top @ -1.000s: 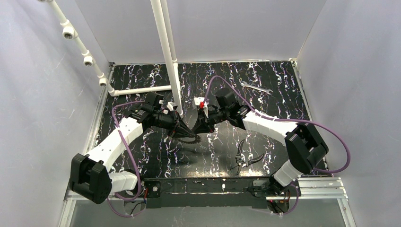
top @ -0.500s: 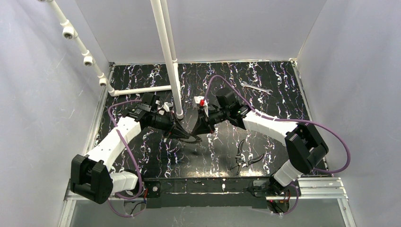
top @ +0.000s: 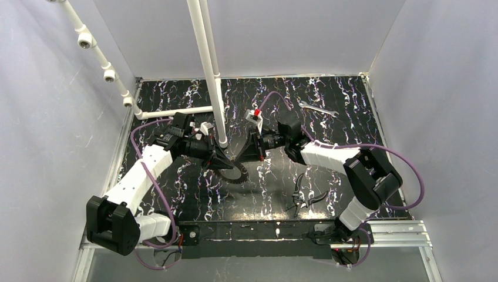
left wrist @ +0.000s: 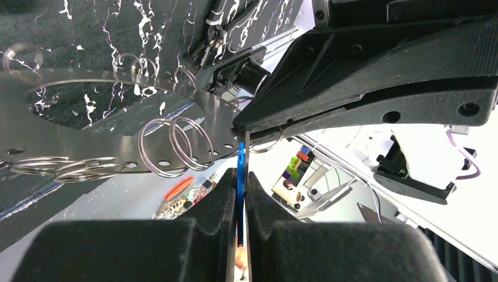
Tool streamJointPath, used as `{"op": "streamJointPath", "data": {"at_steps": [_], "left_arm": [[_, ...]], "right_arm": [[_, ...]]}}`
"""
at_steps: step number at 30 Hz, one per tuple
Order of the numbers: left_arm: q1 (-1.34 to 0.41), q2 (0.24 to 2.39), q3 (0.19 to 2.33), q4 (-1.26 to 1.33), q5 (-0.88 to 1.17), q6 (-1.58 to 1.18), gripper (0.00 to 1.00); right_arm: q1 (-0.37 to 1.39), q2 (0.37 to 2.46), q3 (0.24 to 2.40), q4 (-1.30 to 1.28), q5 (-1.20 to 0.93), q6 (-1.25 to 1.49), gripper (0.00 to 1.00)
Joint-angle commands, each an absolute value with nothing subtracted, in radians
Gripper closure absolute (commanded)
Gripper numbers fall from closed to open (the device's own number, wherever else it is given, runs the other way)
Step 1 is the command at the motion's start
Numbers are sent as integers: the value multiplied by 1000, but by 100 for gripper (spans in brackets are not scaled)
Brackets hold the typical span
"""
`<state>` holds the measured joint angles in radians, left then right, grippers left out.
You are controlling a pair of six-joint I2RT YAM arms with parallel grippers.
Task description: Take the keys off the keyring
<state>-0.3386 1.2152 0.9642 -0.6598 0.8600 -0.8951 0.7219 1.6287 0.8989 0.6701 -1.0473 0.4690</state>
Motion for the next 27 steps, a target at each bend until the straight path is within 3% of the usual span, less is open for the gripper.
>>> {"op": "streamJointPath", "data": {"at_steps": [1, 19, 27], "left_arm": [[-336, 1202, 961, -721, 808, -860, 100], [-336, 1169, 957, -749, 752, -753, 100], [-336, 1168, 944, -752, 712, -602, 100]], "right_arm": [[722, 1598, 922, 1014, -1066, 655, 99], [716, 1611, 890, 1164, -1013, 860, 99], [718, 1589, 872, 832, -1000, 558, 99]]}}
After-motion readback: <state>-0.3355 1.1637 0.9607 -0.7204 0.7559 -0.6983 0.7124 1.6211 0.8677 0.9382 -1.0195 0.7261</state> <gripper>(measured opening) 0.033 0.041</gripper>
